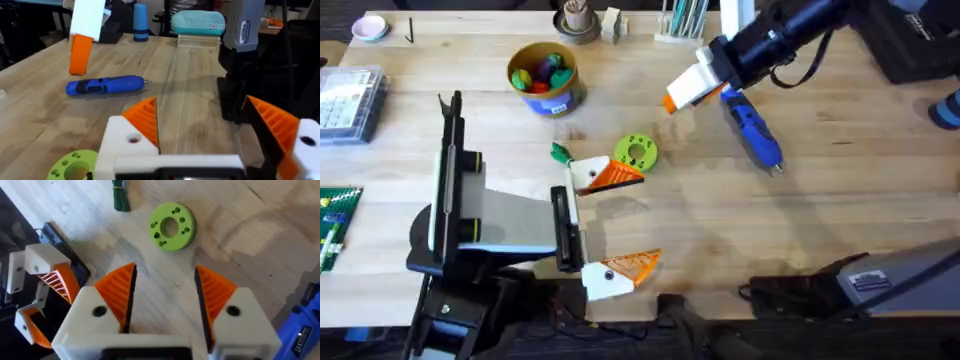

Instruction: Pick up the gripper from the table and insert it into the empty holder that is missing its gripper. Then pick up a screw, insert it into the mounting hole, and use the screwdriver to tighten it. Finally, clean up the table by picking up the vegetable and placing it into the bucket.

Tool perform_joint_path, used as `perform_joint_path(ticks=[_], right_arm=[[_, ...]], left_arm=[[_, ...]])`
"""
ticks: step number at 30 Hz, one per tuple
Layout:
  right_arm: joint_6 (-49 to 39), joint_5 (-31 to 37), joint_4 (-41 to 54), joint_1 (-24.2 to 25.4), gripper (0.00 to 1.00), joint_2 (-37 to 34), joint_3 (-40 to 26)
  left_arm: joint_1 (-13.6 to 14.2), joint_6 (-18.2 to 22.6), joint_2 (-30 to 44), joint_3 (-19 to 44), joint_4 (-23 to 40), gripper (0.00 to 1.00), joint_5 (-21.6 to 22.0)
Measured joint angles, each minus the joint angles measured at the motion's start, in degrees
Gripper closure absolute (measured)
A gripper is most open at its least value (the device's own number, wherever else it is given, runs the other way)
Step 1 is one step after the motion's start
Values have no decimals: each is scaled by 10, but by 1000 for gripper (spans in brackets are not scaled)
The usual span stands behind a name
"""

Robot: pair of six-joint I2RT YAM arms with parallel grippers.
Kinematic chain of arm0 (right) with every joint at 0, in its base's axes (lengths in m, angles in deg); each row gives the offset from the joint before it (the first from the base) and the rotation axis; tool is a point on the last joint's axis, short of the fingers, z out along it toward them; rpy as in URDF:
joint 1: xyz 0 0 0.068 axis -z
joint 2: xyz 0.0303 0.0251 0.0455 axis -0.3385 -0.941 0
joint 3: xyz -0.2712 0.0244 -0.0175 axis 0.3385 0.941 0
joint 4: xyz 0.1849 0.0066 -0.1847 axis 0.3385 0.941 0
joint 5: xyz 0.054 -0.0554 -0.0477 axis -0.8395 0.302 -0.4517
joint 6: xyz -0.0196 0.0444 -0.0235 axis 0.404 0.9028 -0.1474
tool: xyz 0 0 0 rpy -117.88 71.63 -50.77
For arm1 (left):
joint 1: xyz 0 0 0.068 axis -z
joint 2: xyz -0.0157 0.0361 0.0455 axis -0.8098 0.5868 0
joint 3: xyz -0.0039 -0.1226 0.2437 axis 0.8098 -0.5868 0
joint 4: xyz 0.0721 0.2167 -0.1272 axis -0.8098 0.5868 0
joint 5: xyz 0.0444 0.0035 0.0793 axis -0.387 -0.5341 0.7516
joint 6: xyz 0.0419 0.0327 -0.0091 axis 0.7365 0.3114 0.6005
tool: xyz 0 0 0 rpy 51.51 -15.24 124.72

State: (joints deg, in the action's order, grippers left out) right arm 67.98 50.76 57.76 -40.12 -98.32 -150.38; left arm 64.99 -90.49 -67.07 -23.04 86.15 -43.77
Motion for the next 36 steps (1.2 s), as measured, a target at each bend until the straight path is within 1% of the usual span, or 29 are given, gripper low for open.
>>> perform_joint_path(ticks=[13,28,31,36], right_arm=[[0,27,22,0,309,0,0],[0,40,29,-2,310,0,0],[-1,58,28,-13,310,0,0],[-29,94,28,-55,310,-2,0]], left_arm=[[0,0,0,0,0,8,0],[0,0,0,0,1,8,0],[0,0,0,0,1,8,0],[0,0,0,0,1,8,0]])
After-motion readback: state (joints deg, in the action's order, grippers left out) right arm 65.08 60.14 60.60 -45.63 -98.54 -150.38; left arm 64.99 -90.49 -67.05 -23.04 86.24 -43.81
